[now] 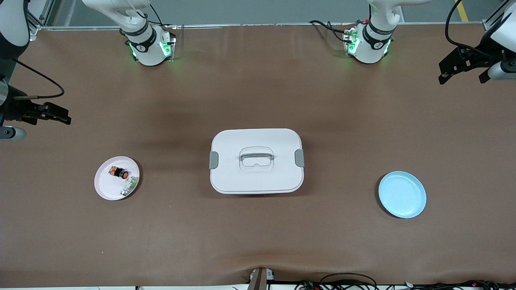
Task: Transfer orange switch to right arm and place
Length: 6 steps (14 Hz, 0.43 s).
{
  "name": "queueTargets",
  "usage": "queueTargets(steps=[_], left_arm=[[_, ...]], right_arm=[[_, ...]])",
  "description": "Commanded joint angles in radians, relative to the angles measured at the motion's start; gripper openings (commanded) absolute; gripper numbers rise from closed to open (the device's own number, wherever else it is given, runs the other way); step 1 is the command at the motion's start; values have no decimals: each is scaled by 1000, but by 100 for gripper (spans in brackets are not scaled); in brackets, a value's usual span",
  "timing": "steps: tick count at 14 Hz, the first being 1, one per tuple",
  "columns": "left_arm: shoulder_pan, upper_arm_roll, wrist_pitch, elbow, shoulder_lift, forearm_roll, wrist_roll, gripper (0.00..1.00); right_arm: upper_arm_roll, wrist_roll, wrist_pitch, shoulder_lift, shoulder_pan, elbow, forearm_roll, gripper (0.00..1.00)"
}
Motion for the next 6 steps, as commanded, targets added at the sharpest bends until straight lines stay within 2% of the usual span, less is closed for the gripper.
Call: queueTargets(steps=[1,6], left_arm=[[21,1,3,-13,-13,-12,12,100],[25,-1,3,-1,-10,-12,15,100]], right_arm=[[17,8,-13,13,-21,59,1,100],[13,7,-16,15,-27,91,1,100]])
